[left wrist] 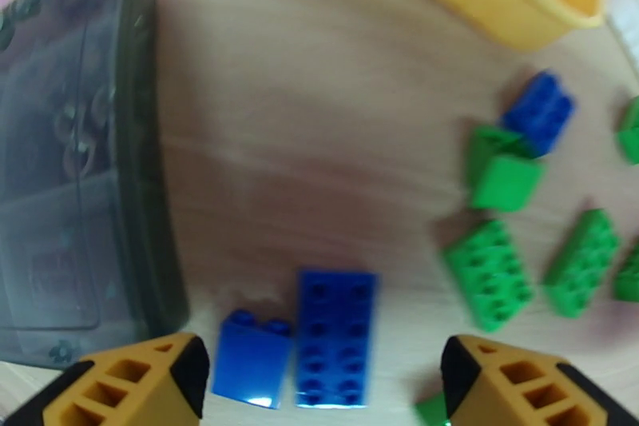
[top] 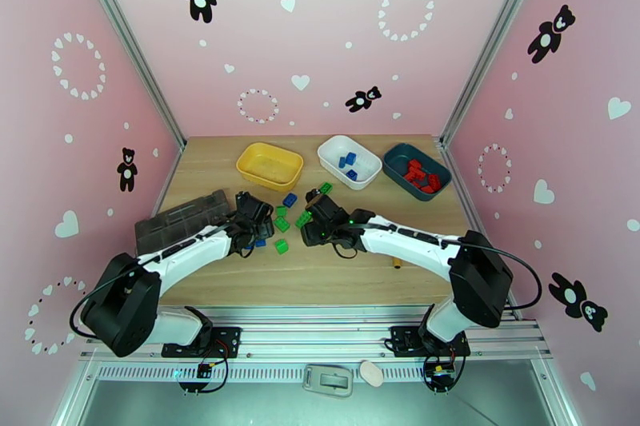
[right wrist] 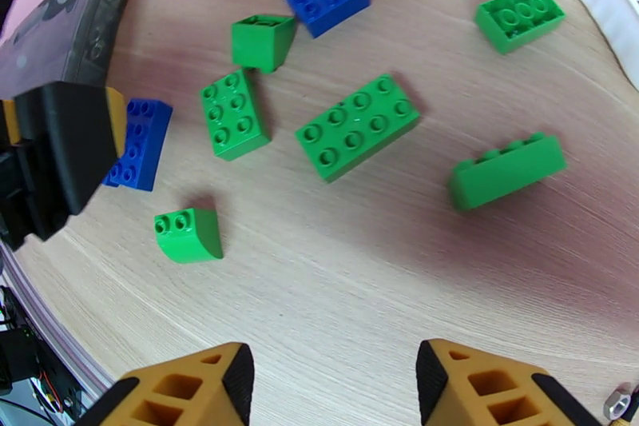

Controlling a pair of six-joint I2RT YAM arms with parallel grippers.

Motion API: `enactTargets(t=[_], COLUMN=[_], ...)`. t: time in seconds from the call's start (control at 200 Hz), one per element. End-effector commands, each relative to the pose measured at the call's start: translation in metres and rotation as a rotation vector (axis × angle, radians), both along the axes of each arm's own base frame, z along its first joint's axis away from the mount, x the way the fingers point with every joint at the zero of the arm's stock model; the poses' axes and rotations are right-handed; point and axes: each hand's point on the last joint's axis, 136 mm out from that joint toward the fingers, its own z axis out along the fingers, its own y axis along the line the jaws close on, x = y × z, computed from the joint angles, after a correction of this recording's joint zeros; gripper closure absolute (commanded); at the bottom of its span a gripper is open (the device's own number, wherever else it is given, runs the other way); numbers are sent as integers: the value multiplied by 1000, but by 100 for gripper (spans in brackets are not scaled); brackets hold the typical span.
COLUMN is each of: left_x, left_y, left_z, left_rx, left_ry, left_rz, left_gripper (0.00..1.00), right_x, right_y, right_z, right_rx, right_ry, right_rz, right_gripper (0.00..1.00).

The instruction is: Sort the legos into containers by color

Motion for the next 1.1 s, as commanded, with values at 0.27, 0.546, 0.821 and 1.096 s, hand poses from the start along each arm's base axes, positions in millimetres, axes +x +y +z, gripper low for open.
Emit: enactTargets(t=[0.27,0.546,0.821,1.096], left_x=[5,8,11,8], left_y=[-10,-14,-17,-24], left_z=[-25,-45,-44,-21], left_rx=[-45,-26,-7,-6], left_ry=[45,96,96,63], left_rz=[-26,-36,-49,-79], left_gripper=[27,38,51,67], right_x=[4,6,7,7], right_y=[3,2,-5,-10], right_z=[0,5,9,11], right_rx=[-3,1,-9,-13], right_ry=[-12,-24,-45,-57], right_rz=[-25,-30,-45,-52], right_gripper=[43,44,44,44])
